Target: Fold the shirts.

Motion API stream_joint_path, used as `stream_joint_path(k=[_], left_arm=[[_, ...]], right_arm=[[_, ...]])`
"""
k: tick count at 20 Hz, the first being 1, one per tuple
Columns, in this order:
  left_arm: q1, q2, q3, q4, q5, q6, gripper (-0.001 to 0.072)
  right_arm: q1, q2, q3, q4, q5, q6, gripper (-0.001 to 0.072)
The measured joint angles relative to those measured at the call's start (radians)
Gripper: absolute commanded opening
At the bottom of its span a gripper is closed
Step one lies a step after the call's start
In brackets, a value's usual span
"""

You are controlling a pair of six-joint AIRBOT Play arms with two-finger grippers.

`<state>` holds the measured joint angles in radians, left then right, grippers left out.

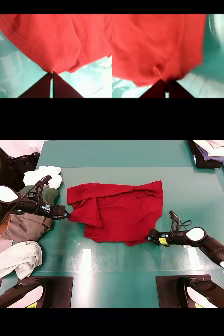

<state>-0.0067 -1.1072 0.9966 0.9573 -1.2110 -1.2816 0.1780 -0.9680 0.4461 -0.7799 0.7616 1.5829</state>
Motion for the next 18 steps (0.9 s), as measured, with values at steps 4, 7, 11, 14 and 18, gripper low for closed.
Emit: stream_joint_path(k=[4,7,11,14,18], left_arm=[[0.0,0.018,0.023,0.001,-0.063,-0.001,0.0024],[-0.002,0.04,0.029,0.0,-0.111,-0.002,0.0024],[-0.045,0.05,0.029,0.002,-0.143,-0.002,0.0024],[-0.082,0.052,0.029,0.002,-0.149,0.001,0.0024],[-0.1,0.053,0.029,0.008,-0.129,0.005,0.0024]], right_arm=[[-0.091,-0.054,0.168,-0.093,0.011,-0.025,0.0019],[-0.222,-0.117,0.323,-0.159,0.09,-0.036,0.034],[-0.351,-0.201,0.476,-0.193,0.262,-0.083,0.052],[-0.412,-0.182,0.463,-0.205,0.356,-0.117,0.0433],[-0.433,-0.087,0.303,-0.201,0.389,-0.132,0.0432]])
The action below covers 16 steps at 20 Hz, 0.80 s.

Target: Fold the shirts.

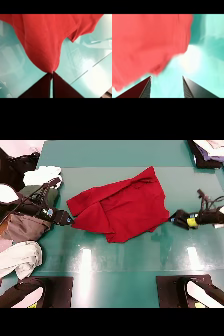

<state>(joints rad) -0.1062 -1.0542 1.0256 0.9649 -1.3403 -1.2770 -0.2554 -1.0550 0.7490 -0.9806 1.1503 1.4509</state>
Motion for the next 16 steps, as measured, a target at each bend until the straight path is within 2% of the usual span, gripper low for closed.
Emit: stream_joint_path(k=[4,8,10,16], left_arm=[[-0.005,0.0,0.0,0.003,0.014,0.001,0.0025],[-0.005,0.0,0.0,0.004,0.01,0.002,0.0025],[-0.006,0.0,0.0,0.004,0.0,0.002,0.0025],[-0.006,0.0,0.0,0.005,-0.026,0.002,0.0025]], right_arm=[[0.056,0.065,-0.165,0.051,-0.087,0.003,0.0428],[0.139,0.06,-0.238,0.101,-0.209,0.03,0.0426],[0.174,0.031,-0.252,0.11,-0.255,0.043,0.0269],[0.226,-0.032,-0.261,0.137,-0.352,0.073,0.0266]])
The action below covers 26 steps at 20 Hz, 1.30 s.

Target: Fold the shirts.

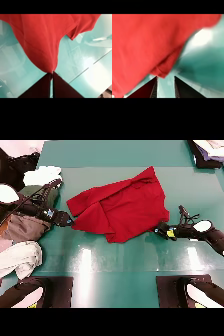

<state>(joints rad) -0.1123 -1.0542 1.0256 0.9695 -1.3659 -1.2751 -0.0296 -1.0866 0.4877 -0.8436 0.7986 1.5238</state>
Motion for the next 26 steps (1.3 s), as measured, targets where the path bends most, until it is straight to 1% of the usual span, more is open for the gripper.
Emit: stream_joint_path(k=[7,12,13,15,16,19,21,22,24,26], left_arm=[[0.0,0.0,0.0,0.0,-0.006,0.0,0.0025],[0.0,0.0,0.0,0.0,-0.007,0.0,0.0025],[0.0,0.0,0.0,0.0,-0.007,0.0,0.0025],[0.0,0.0,0.0,0.0,-0.007,0.0,0.0025],[0.0,0.0,0.0,0.0,-0.007,0.0,0.0024],[0.0,0.0,0.006,0.002,-0.008,0.0,0.0024],[0.01,0.0,0.038,0.005,-0.009,0.0,0.0024],[0.02,0.001,0.065,0.006,-0.009,0.0,0.0025],[0.047,0.001,0.151,0.007,-0.009,-0.002,0.0025],[0.076,0.001,0.265,0.008,-0.009,-0.004,0.0024]], right_arm=[[0.006,-0.016,0.04,-0.019,-0.061,0.011,0.0266],[0.011,-0.044,0.052,-0.012,-0.047,0.013,0.0266],[0.019,-0.055,0.055,-0.01,-0.044,0.014,0.0253],[0.039,-0.072,0.055,-0.006,-0.043,0.014,0.0038],[0.047,-0.075,0.055,-0.01,-0.039,0.014,0.002],[0.054,-0.041,0.053,-0.023,-0.025,0.014,0.0018],[0.024,0.027,0.051,-0.041,0.021,0.014,0.0018],[-0.001,0.072,0.057,-0.029,0.029,0.014,0.0017],[-0.068,0.165,0.088,-0.031,0.092,0.014,0.0017],[-0.143,0.249,0.164,-0.027,0.145,0.014,0.0017]])
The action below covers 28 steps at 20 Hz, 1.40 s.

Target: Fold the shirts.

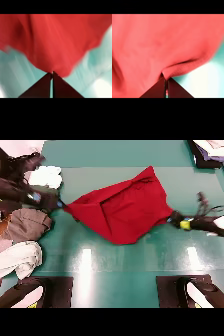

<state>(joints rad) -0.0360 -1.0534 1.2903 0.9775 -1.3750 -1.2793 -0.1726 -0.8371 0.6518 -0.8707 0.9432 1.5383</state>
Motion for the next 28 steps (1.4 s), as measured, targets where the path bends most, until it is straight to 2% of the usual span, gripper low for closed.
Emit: stream_joint_path(k=[4,9,14,17,20,25,28], left_arm=[[0.032,0.0,0.282,-0.002,0.019,-0.005,0.0024],[0.042,0.006,0.689,-0.01,0.076,-0.016,0.0024],[0.043,0.103,0.859,-0.014,0.204,-0.027,0.0024],[0.043,0.175,0.886,-0.016,0.272,-0.028,0.0024],[0.043,0.204,0.863,-0.013,0.261,-0.037,0.0024],[0.043,0.195,0.59,0.05,0.199,-0.09,0.0024],[0.043,0.136,0.371,0.074,0.166,-0.112,0.0024]], right_arm=[[-0.105,0.109,0.253,0.003,0.053,-0.001,0.0017],[-0.146,0.142,0.675,0.0,0.063,-0.014,0.0017],[-0.154,0.083,1.144,-0.107,0.14,-0.021,0.0017],[-0.155,0.01,1.384,-0.165,0.231,-0.021,0.0016],[-0.155,-0.051,1.491,-0.202,0.311,-0.007,0.0016],[-0.155,-0.118,1.364,-0.252,0.425,0.047,0.0016],[-0.155,-0.224,1.312,-0.282,0.558,0.074,0.0016]])
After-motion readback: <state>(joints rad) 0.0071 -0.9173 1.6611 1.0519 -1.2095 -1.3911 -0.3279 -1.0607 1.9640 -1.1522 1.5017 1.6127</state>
